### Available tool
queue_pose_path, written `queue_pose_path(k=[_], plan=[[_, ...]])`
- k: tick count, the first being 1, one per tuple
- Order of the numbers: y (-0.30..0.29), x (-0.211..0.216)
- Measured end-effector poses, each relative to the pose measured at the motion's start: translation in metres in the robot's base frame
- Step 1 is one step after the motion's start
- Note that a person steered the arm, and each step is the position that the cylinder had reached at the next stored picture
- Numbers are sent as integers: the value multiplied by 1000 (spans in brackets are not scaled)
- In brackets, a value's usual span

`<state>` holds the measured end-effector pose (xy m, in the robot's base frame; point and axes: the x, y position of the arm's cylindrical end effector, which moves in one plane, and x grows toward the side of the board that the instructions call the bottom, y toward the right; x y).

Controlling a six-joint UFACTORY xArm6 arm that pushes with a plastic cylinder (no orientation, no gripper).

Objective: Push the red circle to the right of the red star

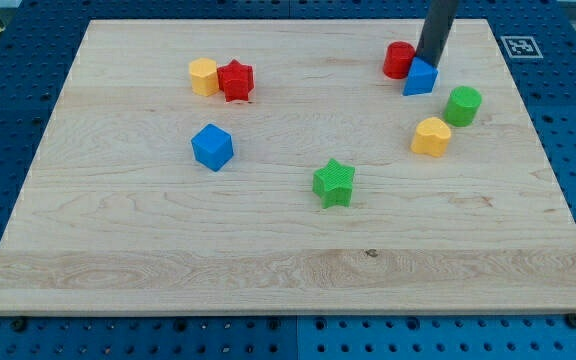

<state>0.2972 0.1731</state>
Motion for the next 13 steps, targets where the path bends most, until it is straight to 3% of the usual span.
queue_pose_path(k=[3,7,10,13], plan=[[-48,0],[-48,-17],[-129,-17],[-163,-43]])
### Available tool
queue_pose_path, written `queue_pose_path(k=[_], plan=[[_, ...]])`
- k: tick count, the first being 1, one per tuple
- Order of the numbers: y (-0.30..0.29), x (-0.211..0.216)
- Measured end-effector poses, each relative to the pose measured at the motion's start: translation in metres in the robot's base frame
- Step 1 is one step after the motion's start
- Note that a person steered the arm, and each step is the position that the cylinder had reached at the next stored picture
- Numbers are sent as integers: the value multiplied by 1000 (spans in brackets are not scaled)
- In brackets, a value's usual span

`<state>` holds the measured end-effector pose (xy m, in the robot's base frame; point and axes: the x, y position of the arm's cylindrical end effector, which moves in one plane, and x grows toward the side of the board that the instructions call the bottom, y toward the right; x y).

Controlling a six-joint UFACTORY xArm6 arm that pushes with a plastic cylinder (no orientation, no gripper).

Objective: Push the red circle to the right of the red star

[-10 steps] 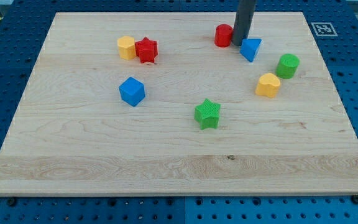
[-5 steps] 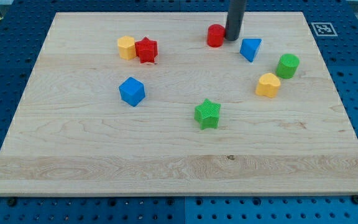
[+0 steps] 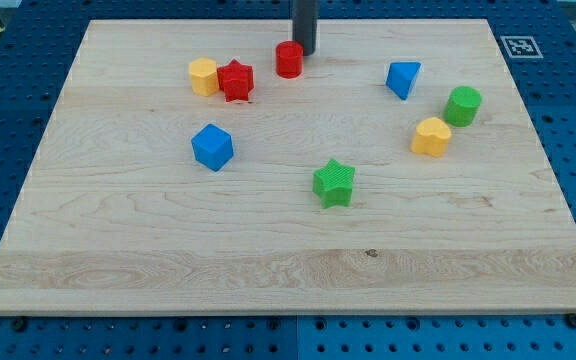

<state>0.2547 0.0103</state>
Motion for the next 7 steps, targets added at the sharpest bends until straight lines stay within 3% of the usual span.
queue_pose_path(k=[4,7], plan=[[-61,6],[-66,-14]])
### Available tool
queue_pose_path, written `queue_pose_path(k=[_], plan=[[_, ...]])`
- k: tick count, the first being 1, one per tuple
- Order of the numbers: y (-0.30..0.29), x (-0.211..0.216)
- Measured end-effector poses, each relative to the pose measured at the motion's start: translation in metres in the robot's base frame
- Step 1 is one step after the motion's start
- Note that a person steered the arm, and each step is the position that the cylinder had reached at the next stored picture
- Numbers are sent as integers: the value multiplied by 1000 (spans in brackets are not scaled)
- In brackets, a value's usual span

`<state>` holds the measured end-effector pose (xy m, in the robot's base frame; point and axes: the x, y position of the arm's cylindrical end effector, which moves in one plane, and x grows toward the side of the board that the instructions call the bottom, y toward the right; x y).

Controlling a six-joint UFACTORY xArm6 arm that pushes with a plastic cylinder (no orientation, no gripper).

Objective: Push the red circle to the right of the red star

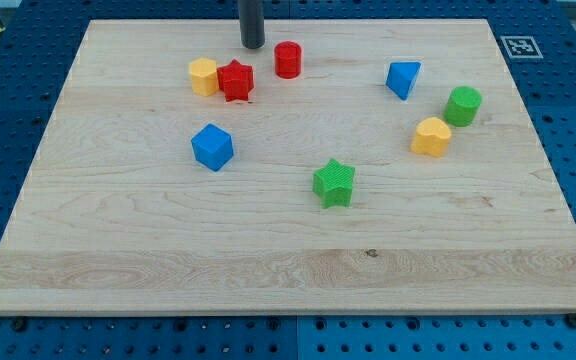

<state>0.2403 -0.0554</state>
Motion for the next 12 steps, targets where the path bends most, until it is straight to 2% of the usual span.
queue_pose_path(k=[5,8,10,12], plan=[[48,-7],[48,34],[49,37],[99,35]])
